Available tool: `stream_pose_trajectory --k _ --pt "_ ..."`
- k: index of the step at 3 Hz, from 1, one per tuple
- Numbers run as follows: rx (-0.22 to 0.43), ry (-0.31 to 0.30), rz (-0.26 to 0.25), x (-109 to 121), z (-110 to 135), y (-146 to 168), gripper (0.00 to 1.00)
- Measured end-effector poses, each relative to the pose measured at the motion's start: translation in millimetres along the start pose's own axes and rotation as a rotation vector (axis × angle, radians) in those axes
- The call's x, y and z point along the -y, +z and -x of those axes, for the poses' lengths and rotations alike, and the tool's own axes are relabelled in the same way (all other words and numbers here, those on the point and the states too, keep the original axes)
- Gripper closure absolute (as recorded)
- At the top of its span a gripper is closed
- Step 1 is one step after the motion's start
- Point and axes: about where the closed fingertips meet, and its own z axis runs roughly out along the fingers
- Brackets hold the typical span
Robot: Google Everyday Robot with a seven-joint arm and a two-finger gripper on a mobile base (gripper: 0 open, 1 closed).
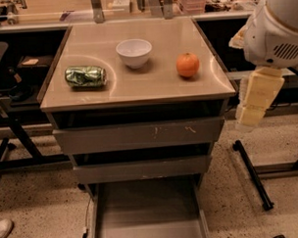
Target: Place green can into bottom drawer
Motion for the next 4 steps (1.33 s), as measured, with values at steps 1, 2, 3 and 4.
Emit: stream_pose_trajectory --k 1,2,3,4 --pt "-0.006 -0.068 0.004 5 40 16 0.0" --pt "-0.005 -0.075 0.002 6 43 17 0.0" --pt "0.017 -0.071 -0.025 8 52 22 0.0" --pt "0.074 -0.022 -0.05 38 88 43 0.0"
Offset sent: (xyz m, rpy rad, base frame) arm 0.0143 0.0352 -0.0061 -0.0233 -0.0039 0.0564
